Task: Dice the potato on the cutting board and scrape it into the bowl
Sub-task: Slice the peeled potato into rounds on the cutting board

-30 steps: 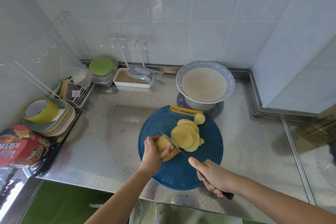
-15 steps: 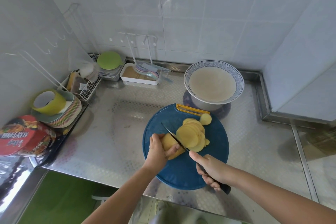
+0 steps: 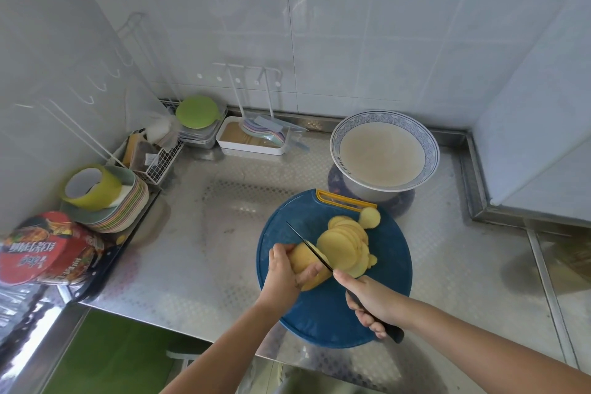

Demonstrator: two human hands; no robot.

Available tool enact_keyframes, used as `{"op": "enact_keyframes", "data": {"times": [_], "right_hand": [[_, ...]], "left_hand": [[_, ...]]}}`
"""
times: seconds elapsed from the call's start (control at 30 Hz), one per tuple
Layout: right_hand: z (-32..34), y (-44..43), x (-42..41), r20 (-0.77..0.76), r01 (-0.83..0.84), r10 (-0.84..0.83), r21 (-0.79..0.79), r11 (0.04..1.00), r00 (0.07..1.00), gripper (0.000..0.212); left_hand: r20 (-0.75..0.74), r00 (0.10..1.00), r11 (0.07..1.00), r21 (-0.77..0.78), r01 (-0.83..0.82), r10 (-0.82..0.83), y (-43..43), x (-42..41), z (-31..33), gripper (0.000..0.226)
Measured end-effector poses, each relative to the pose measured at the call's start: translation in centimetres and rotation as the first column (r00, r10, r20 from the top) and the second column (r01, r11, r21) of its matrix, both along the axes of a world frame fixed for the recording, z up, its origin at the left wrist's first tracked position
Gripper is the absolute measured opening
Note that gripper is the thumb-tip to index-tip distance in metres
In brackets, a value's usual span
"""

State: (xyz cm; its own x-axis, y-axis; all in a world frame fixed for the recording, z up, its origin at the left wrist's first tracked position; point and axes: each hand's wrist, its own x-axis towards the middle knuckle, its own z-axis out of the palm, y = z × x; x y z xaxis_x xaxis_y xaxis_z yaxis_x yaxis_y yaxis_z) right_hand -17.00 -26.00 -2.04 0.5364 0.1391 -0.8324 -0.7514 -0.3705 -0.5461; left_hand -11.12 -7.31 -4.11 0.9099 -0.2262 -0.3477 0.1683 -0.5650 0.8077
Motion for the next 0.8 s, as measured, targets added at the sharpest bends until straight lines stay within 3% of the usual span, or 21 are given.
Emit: {"op": "enact_keyframes", "data": {"times": [0.33, 0.6, 0.8], "right_hand": [[-1.6, -0.2, 0.0, -0.010, 0.020, -0.020, 0.039, 0.999, 1.000, 0.069], [-2.7, 0.2, -0.3, 0.034, 0.054, -0.057, 0.100, 0.994, 0.998, 0.068], [-1.7, -1.5, 0.7, -0.146, 0.203, -0.164, 0.314, 0.928, 0.976, 0.066]], "left_hand": [[0.002, 1.000, 1.000, -0.011, 0.013, -0.013, 0.2, 0.0, -0.3, 0.069], [0.014, 1.000, 0.999, -0.027, 0.025, -0.025, 0.3, -0.1, -0.6, 0.073], [0.025, 1.000, 0.999, -0.035, 0.006, -0.005, 0.5, -0.5, -0.5, 0.076]]}}
